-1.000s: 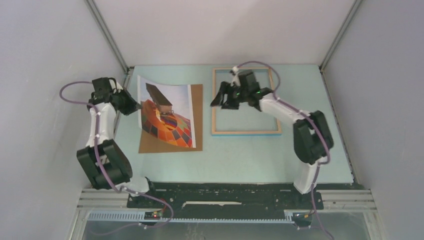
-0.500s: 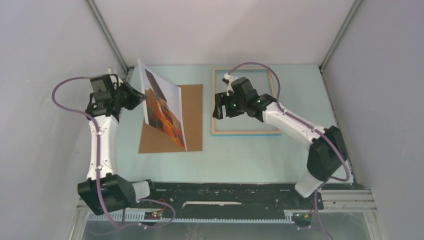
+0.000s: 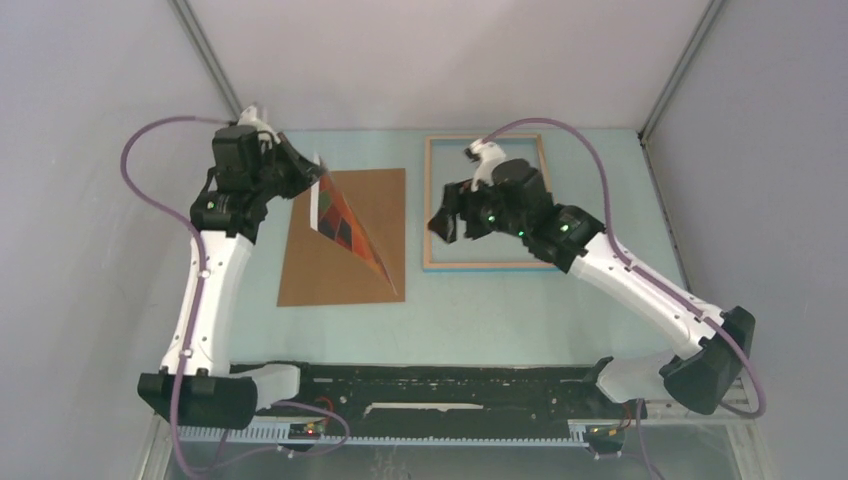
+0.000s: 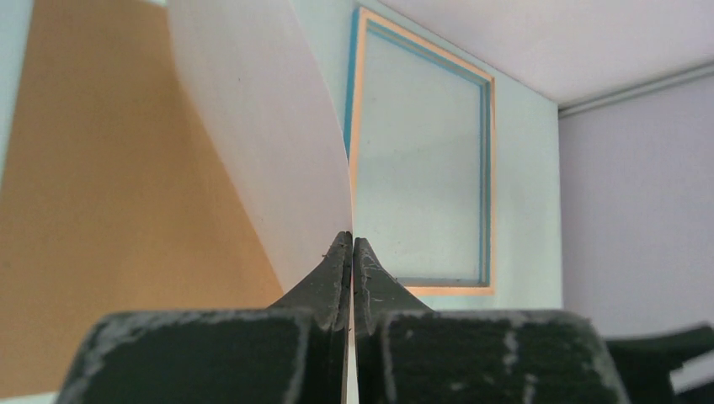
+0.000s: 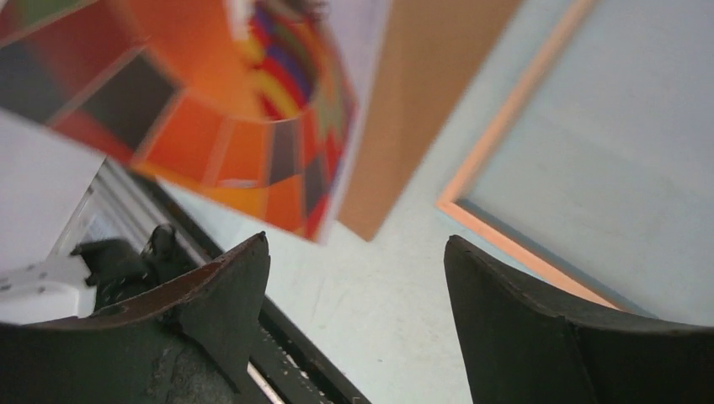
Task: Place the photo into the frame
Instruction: Pick up the photo at the center of the board, then turn over the photo from the photo frame.
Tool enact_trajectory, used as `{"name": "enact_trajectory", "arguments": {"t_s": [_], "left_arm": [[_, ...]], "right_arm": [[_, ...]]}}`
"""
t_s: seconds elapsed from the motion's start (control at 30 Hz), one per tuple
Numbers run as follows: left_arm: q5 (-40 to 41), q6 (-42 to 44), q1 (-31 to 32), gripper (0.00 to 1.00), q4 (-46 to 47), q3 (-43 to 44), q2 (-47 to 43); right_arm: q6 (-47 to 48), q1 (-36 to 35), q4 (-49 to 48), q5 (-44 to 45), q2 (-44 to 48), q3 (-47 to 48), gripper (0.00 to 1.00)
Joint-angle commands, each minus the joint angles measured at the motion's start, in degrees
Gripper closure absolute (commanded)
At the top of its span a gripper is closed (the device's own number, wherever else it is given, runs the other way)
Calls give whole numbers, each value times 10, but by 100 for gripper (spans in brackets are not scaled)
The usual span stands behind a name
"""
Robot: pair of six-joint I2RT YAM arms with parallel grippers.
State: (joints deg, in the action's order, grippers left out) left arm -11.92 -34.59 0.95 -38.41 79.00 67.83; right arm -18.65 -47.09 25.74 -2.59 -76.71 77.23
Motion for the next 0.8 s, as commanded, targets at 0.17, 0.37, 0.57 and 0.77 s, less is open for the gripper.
{"name": "enact_trajectory", "arguments": {"t_s": [0.17, 0.37, 0.57, 0.77], "left_arm": [[117, 169, 133, 100, -136, 264, 159], [210, 208, 213, 100, -229, 485, 334], [282, 238, 293, 100, -246, 658, 474], [350, 281, 374, 100, -170, 632, 512]], "right_arm": [[-84, 253, 19, -163, 78, -100, 17], [-76, 378, 15, -234, 100, -146, 17], [-68, 475, 0, -274, 102, -202, 18], [-75, 557, -31, -314, 100, -256, 19]]}}
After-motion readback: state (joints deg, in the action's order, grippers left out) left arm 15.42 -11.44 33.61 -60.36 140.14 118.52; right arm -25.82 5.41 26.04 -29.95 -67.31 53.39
